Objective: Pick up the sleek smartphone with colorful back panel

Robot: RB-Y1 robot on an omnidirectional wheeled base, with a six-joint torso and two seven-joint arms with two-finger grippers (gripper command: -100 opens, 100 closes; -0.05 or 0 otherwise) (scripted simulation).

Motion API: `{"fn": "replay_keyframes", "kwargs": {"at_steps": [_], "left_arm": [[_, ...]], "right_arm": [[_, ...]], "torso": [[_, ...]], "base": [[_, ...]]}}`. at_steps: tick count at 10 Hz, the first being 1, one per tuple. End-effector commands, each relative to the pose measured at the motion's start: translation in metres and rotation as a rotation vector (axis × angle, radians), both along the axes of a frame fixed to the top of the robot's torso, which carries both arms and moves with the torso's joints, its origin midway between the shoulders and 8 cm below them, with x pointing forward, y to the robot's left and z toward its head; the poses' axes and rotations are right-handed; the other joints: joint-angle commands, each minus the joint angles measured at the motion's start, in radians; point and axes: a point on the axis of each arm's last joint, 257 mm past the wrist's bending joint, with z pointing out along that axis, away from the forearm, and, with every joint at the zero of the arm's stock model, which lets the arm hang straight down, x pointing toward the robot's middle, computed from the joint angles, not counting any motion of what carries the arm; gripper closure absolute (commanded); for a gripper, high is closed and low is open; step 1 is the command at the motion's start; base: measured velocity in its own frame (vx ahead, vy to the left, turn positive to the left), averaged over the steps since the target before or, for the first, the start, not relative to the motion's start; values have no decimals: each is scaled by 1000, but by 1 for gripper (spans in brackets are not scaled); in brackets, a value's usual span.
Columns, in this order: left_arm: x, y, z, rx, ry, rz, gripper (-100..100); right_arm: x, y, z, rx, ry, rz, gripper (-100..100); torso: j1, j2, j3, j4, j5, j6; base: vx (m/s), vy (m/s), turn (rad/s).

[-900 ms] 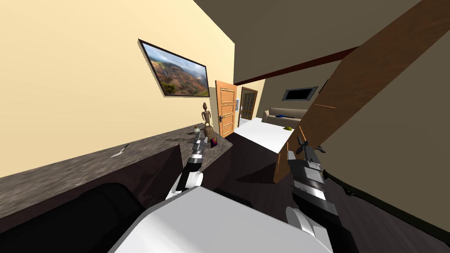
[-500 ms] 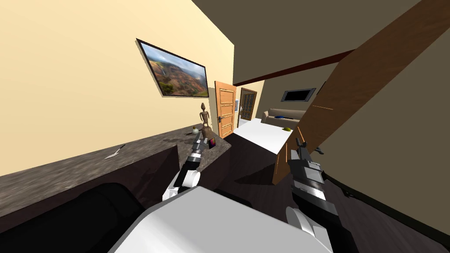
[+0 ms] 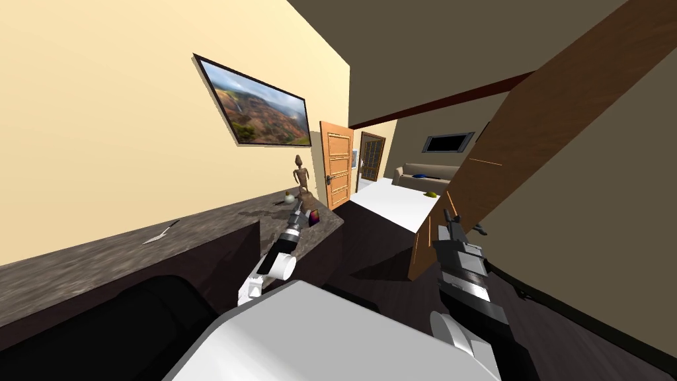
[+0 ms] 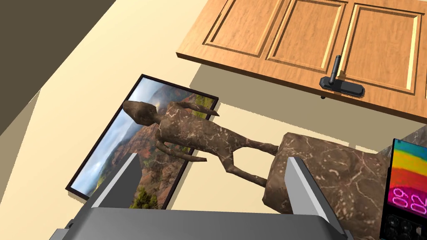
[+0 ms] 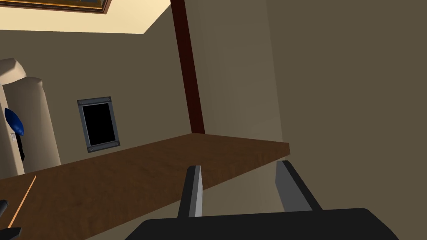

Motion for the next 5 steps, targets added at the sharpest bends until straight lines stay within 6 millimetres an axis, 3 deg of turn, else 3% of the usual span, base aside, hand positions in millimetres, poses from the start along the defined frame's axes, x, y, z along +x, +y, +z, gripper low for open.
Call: {"fn": "replay_keyframes", "kwargs": {"at_steps": [1, 5], "left_arm": [[3, 6, -8, -9, 38, -1, -100], [11, 29, -33, -47, 148, -3, -100]], "right_arm": [[0, 0, 0, 0, 0, 0, 0], [0, 0, 0, 0, 0, 0, 0]], "torso": [[0, 0, 0, 0, 0, 0], [0, -1, -1, 0, 0, 0]], "base": [[52, -51, -1], [72, -64, -6]]}}
